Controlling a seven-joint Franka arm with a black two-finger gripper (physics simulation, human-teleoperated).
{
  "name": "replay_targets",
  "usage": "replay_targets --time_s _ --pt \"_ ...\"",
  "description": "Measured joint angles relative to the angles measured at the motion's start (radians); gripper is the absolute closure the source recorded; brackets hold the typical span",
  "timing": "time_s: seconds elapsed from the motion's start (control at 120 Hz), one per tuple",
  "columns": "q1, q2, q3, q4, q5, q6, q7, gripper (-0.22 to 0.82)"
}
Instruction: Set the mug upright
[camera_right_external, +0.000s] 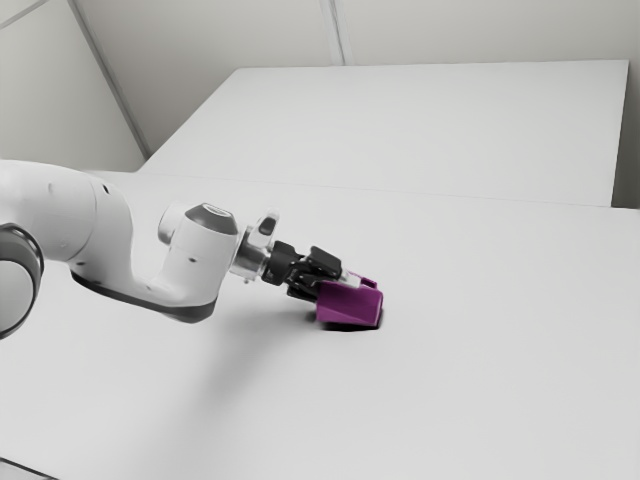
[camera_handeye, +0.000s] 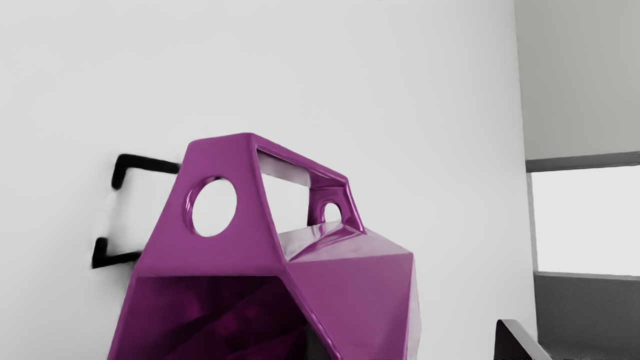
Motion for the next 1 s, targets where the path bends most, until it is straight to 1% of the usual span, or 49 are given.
replay_targets --time_s 0.15,0.217,0.292,0.417,0.533,0.7,0.833,1.0 --pt "-0.001 -0.005 0.0 0.0 -0.01 -0.001 0.052 0.57" --pt "-0.003 -0.007 0.0 0.001 -0.012 0.001 0.071 0.64" --pt "-0.005 -0.008 0.0 0.001 -0.013 0.005 0.092 0.69" --pt "-0.007 -0.019 0.0 0.0 -0.013 0.011 0.121 0.73" --pt "-0.009 -0.047 0.0 0.001 -0.011 0.013 0.142 0.76" --pt "-0.018 -0.125 -0.002 0.013 0.02 0.018 0.152 0.77" --pt "-0.014 -0.171 -0.001 0.05 0.2 0.019 0.105 0.78" --pt "-0.006 -0.199 0.002 0.102 0.509 0.015 0.0 0.79"
